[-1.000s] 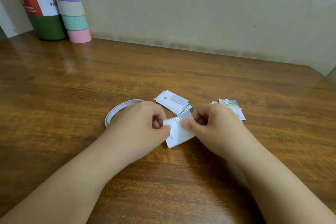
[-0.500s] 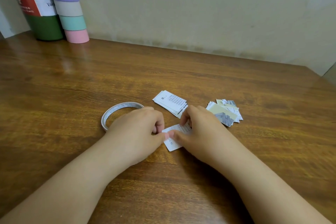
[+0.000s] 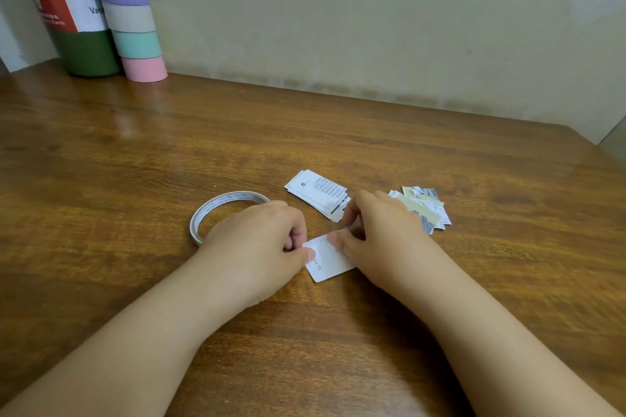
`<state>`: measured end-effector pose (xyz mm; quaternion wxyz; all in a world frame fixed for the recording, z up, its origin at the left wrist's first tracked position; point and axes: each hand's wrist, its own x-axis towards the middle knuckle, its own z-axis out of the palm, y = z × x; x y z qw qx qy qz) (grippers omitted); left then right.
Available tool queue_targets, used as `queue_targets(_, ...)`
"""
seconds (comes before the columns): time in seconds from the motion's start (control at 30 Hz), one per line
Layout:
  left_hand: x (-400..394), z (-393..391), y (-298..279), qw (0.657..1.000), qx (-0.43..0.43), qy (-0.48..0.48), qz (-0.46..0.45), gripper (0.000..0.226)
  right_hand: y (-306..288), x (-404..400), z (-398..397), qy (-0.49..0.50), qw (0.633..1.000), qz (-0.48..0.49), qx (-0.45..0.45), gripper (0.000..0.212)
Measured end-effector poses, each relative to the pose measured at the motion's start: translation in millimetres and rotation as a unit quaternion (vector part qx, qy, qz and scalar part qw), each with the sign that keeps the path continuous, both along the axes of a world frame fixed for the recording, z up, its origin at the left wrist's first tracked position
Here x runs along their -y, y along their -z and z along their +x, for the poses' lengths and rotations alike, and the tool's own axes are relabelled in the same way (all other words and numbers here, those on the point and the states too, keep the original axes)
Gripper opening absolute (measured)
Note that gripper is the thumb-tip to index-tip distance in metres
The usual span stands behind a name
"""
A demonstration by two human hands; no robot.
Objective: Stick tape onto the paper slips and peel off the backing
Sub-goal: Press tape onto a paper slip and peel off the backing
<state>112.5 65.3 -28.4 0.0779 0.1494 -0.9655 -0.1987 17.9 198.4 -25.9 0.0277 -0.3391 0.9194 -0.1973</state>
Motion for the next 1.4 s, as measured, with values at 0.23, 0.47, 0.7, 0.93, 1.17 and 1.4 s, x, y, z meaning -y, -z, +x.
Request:
queue_targets(0.23, 0.2, -0.6, 0.5, 1.000, 0.000, 0.001, -0.006, 0.021, 0.4, -2.2, 3.3, -0.053, 0.998, 0.001, 0.019, 0.028)
queue_targets(0.47, 0.2, -0.1, 0.9, 1.000, -0.001, -0.002, 0.009, 0.021, 0.3, -0.9, -4.5, 0.009, 0.999, 0.007, -0.038, 0.022)
queue_targets(0.7, 0.3, 0.6, -0.3, 1.000, 0.001, 0.000, 0.003, 0.021, -0.8, -3.8, 1.9, -0.056, 0.998, 0.006, 0.003, 0.025)
queue_targets(0.93, -0.3, 1.2, -1.1, 1.000, 0.002, -0.001, 0.007, 0.021, -2.7, -7.0, -1.1, -0.067, 0.998, 0.018, -0.013, 0.025)
queue_targets(1.17, -1.8, 0.6, -2.9, 1.000, 0.003, -0.005, 0.010, 0.022, -2.6, -1.8, -4.0, -0.024, 0.999, 0.015, -0.021, 0.026)
queue_targets(1.4, -0.7, 1.4, -2.1, 1.000, -0.001, -0.003, 0.013, 0.021, -2.7, -5.6, 3.8, -0.070, 0.997, 0.016, -0.019, 0.030)
